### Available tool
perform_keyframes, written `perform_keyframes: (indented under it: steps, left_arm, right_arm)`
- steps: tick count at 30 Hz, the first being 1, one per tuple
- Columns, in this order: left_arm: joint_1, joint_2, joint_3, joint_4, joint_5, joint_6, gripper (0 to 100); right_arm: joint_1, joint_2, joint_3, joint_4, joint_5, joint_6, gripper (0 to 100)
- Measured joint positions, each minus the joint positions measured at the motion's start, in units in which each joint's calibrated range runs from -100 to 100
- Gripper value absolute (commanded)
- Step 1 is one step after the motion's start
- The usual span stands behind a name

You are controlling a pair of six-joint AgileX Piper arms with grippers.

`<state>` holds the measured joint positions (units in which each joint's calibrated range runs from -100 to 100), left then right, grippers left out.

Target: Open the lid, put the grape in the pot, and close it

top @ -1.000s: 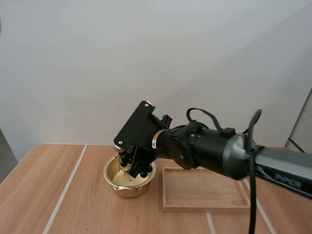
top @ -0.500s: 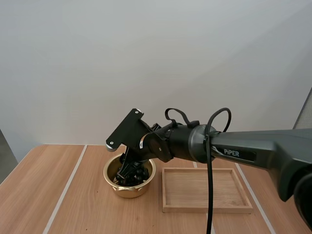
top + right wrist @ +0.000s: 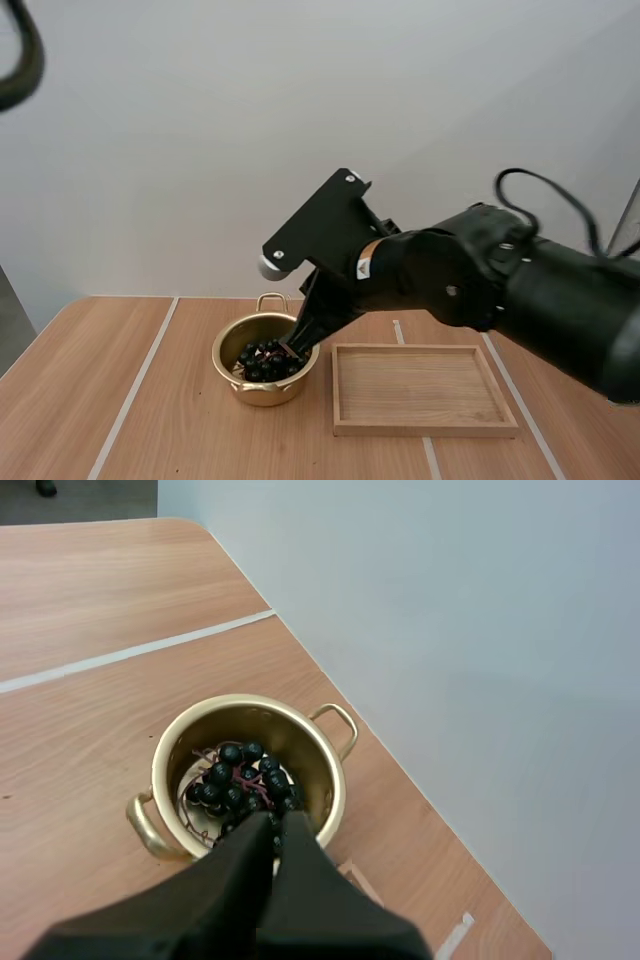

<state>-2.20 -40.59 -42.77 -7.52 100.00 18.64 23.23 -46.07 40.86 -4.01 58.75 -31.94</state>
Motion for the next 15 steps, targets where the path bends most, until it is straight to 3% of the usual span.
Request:
perform_keyframes:
  steps: [8, 11, 15]
  left_arm:
    - [0.00, 1.44, 15.67, 0.00, 0.00, 0.41, 0]
    - [0.00, 1.44, 25.96, 0.04, 0.00, 1.03, 0]
    - [0.00, 2.80, 40.52, -0.36, 0.00, 1.66, 0]
  right_arm:
    - [-0.08, -19.10, 0.00, -8.30, 20.12, 6.44, 0]
    - [-1.86, -26.03, -0.04, -12.21, 24.67, 7.65, 0]
    - [-4.77, -30.62, -0.04, -12.78, 28.67, 7.98, 0]
